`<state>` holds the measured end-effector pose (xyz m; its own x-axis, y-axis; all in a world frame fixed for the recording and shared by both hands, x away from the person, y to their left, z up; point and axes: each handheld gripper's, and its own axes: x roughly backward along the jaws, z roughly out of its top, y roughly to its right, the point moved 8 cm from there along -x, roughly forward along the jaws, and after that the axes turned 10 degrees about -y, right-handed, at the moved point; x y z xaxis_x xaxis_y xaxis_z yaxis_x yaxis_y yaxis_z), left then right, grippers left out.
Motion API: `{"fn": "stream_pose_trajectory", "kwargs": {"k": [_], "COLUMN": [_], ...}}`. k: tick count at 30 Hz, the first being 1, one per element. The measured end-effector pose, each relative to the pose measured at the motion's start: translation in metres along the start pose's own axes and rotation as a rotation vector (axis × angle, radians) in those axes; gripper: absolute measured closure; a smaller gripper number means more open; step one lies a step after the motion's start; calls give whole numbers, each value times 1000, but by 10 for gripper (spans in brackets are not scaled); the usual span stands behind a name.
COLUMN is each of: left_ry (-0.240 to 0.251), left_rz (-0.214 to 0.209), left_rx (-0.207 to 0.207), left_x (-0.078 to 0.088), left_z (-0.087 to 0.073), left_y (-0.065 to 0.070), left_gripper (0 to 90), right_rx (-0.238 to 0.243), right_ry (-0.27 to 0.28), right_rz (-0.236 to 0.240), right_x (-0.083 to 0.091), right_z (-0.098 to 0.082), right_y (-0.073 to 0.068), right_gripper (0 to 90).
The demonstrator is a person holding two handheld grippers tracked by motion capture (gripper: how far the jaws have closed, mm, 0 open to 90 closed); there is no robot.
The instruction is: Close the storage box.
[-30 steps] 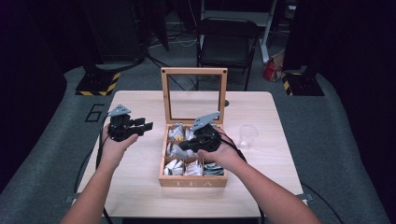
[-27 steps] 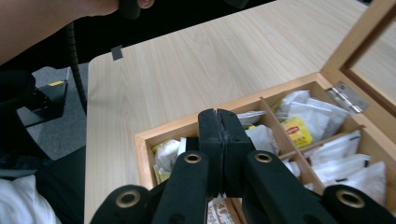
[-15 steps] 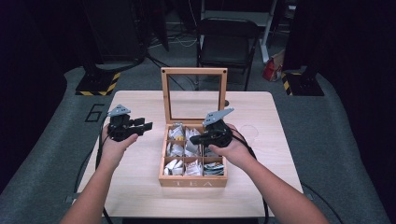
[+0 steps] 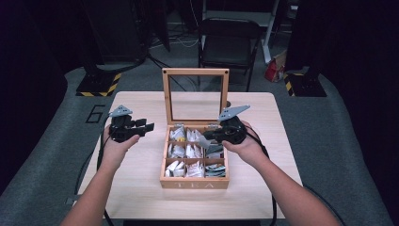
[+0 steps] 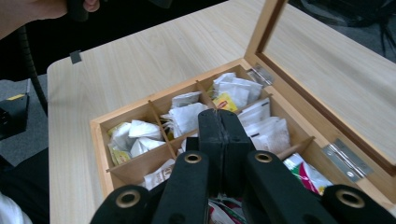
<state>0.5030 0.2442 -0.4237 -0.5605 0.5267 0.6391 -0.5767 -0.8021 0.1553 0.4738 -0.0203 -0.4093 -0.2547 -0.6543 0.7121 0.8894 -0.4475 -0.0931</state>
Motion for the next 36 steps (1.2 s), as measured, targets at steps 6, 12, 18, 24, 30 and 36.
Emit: {"fn": "stream_pose_trajectory", "kwargs": {"k": [6, 12, 18, 24, 30, 36], "left_ry": [0, -3, -2, -1, -2, -3], "left_rz": [0, 2, 3, 2, 2, 1], "left_rx": [2, 3, -2, 2, 3, 2], "left_x": [0, 1, 2, 1, 0, 1], "left_z": [1, 0, 1, 1, 1, 1], "left_y": [0, -1, -1, -1, 0, 0], "left_gripper": [531, 530, 531, 530, 531, 530], "right_rx": [-20, -43, -54, -78, -87, -107], "right_ry": [7, 13, 14, 18, 23, 27], "right_rz": [-26, -49, -75, -102, -130, -158], "right_x": [9, 18, 26, 37, 47, 56], "right_z": [-4, -8, -14, -20, -23, -29], "right_y": [11, 20, 31, 41, 50, 61], "right_gripper": [896, 896, 896, 896, 896, 896]}}
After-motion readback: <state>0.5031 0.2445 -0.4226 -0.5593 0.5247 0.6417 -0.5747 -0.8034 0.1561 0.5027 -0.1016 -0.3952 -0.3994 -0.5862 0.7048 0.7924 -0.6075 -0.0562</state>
